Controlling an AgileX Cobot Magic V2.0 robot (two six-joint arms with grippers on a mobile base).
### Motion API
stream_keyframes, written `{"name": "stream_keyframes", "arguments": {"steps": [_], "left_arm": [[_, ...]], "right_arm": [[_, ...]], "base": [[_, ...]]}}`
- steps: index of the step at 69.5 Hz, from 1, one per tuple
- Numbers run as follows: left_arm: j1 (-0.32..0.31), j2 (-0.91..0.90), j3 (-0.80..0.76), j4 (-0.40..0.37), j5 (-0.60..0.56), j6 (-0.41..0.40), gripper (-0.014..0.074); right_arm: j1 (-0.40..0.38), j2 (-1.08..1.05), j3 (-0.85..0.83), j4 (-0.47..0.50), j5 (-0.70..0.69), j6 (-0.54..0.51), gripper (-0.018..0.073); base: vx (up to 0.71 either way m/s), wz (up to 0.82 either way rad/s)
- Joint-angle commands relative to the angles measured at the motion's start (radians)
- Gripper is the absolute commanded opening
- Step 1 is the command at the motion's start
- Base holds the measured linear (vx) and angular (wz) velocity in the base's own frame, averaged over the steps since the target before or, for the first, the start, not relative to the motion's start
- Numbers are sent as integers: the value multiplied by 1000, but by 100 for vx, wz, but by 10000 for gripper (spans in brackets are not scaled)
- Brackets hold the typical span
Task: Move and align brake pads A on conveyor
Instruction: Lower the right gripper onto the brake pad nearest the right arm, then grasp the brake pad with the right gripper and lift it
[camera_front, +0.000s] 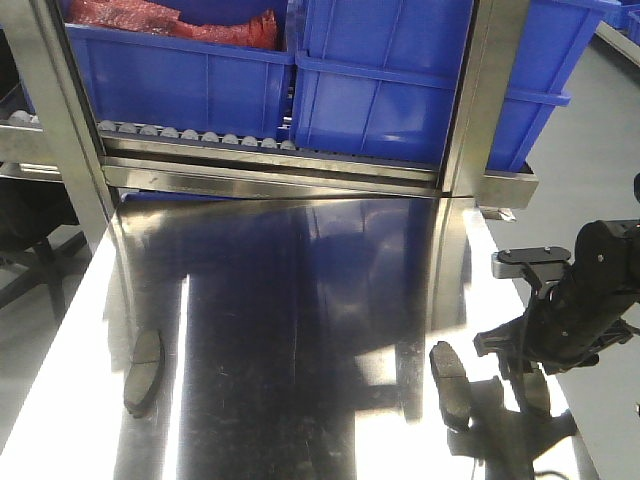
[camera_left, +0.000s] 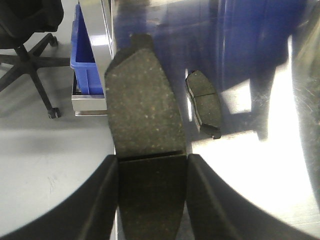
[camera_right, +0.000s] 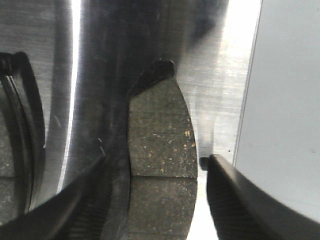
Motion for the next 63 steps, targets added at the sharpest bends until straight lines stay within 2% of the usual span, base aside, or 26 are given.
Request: {"name": "stream_keyframes", "arguments": {"steps": [1, 30, 63], "left_arm": [[-6, 6, -29, -12, -80, -7, 174], [-6, 6, -29, -12, -80, -7, 174], [-6, 6, -29, -12, -80, -7, 174]], "right_arm": [[-4, -36, -25, 0, -20, -15, 330], [-5, -36, -25, 0, -20, -21, 198], [-5, -119, -13, 0, -19, -22, 188]], "base": [[0, 0], [0, 0], [0, 0]]}}
